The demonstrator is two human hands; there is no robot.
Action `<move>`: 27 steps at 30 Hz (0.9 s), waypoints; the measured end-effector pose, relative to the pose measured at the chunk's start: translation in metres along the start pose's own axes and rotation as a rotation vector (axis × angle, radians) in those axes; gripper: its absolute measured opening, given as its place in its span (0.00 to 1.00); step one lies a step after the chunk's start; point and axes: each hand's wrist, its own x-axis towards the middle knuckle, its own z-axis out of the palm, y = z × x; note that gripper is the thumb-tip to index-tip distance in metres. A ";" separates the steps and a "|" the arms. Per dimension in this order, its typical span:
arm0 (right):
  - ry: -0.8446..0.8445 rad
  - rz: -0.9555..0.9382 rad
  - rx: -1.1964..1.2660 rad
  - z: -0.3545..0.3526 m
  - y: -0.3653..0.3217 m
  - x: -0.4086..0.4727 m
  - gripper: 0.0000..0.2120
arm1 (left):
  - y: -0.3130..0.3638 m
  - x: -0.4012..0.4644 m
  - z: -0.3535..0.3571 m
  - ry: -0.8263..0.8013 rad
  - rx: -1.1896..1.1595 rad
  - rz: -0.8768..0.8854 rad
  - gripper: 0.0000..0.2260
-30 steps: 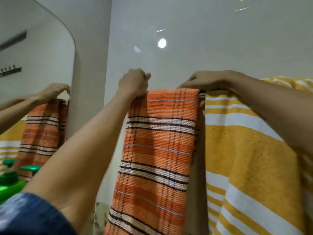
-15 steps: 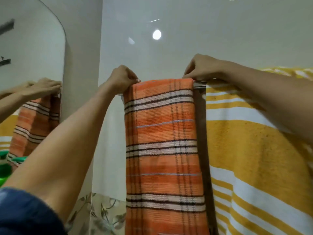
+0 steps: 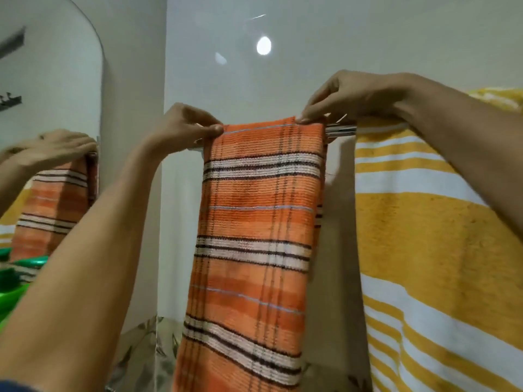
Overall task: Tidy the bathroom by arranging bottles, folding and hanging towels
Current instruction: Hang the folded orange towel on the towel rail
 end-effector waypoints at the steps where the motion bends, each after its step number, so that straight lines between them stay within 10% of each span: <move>1: 0.078 -0.003 -0.029 0.001 0.002 0.003 0.06 | 0.002 0.009 -0.001 -0.008 0.061 -0.017 0.07; 7: 0.052 0.108 -0.482 0.001 0.004 0.015 0.10 | 0.024 0.039 0.019 0.050 0.291 -0.121 0.05; 15: -0.184 0.098 0.127 -0.005 0.000 -0.007 0.24 | 0.007 -0.018 -0.002 -0.198 -0.008 -0.009 0.18; 22: 0.177 0.038 -0.171 -0.001 0.003 0.002 0.09 | 0.016 0.024 0.006 -0.196 0.172 -0.087 0.09; 27: 0.107 0.086 -0.315 0.001 -0.001 0.003 0.10 | 0.030 0.029 0.016 0.218 0.293 -0.036 0.09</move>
